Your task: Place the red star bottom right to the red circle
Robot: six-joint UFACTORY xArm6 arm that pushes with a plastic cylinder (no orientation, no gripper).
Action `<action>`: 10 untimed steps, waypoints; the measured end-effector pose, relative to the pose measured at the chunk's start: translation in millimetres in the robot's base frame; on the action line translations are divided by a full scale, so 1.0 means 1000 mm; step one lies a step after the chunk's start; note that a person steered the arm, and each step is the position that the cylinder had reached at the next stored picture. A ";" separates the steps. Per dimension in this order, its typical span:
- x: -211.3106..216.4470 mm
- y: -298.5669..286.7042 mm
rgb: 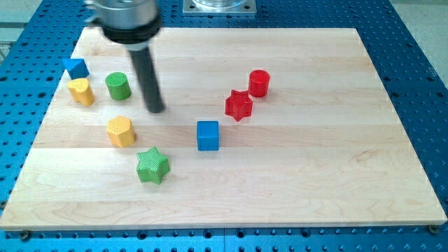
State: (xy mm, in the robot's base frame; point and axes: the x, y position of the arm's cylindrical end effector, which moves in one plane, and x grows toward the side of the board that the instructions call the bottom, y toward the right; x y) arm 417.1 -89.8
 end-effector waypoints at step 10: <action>0.028 0.259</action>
State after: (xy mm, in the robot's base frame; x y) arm 445.4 169.7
